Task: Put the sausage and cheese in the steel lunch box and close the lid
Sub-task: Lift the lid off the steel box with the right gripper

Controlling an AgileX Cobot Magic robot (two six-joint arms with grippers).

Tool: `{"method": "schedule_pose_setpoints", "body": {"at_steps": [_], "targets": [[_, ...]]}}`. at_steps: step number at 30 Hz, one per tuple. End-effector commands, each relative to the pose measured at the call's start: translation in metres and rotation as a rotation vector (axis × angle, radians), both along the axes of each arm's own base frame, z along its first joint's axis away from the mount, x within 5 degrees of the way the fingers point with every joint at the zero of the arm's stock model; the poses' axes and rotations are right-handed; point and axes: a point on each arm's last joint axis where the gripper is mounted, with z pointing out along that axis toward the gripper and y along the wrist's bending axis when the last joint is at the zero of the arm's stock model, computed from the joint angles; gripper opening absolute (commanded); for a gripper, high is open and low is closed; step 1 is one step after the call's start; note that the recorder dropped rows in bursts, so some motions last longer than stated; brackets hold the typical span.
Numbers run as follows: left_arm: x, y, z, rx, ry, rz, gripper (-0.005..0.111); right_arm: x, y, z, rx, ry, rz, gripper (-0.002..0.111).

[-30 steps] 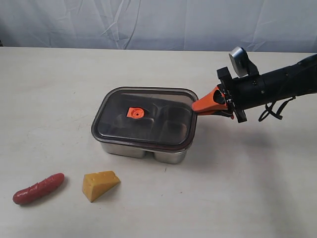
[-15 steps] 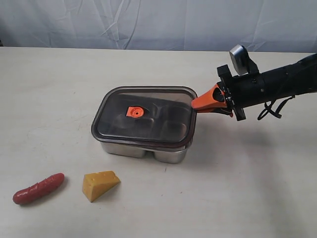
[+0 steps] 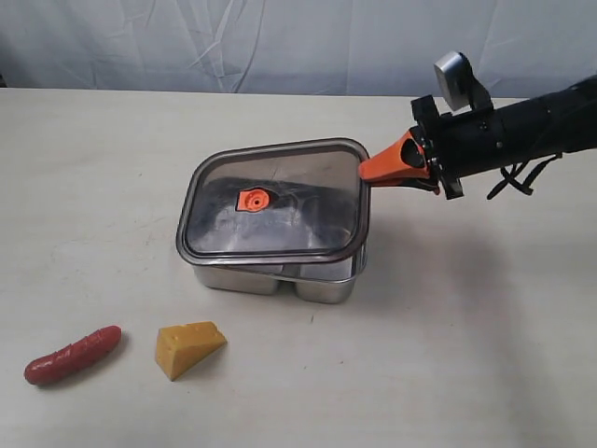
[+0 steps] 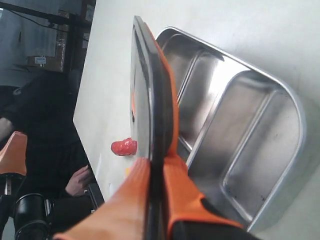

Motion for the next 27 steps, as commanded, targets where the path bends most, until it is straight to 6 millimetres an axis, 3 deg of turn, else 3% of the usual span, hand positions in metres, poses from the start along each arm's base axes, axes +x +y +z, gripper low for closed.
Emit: {"method": "schedule_pose_setpoints", "body": {"at_steps": [1,27], "targets": [[0.0,0.0,0.0,-0.005,-0.015,-0.007,0.0,0.0,-0.001,0.017,0.014,-0.062,-0.003,-0.001],[0.0,0.0,0.0,-0.005,-0.015,-0.007,0.0,0.006,0.002,0.032,0.121,-0.117,-0.077,-0.001]]}}
